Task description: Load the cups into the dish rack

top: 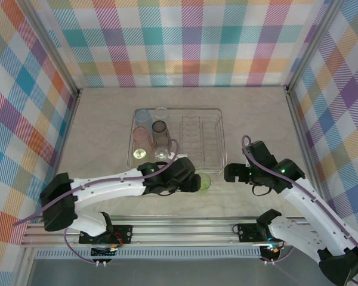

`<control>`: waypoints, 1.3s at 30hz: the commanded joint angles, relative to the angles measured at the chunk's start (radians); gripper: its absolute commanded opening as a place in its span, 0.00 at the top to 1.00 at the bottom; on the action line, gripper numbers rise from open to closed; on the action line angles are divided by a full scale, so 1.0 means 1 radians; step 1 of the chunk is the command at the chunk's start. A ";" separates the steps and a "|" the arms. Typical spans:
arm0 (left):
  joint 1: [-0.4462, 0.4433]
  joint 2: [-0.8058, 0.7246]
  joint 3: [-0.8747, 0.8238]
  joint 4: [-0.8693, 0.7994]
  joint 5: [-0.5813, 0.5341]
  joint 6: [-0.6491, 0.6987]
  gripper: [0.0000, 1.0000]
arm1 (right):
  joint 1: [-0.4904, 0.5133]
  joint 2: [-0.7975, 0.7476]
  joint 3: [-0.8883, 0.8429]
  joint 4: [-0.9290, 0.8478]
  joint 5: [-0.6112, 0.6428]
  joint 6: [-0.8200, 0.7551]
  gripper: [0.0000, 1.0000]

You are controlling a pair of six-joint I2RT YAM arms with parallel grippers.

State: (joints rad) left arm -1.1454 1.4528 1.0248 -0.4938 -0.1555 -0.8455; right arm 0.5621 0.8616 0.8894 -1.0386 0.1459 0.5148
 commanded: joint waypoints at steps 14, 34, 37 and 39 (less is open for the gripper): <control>-0.017 0.317 0.220 -0.101 0.007 -0.109 0.31 | -0.007 -0.022 -0.009 0.000 -0.043 -0.039 0.01; -0.017 0.229 0.189 -0.132 -0.074 -0.110 0.47 | -0.007 -0.031 -0.002 -0.007 -0.159 -0.033 0.07; -0.017 0.155 0.150 -0.133 -0.134 -0.115 0.40 | 0.045 -0.036 -0.004 -0.010 -0.259 -0.007 0.14; -0.017 0.113 0.130 -0.133 -0.168 -0.110 0.34 | 0.100 -0.045 -0.004 -0.016 -0.240 0.015 0.14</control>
State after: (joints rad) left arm -1.1545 1.6478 1.1778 -0.6037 -0.2405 -0.9428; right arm 0.6109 0.8345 0.8856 -1.0348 -0.0280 0.4980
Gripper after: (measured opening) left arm 0.643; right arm 0.859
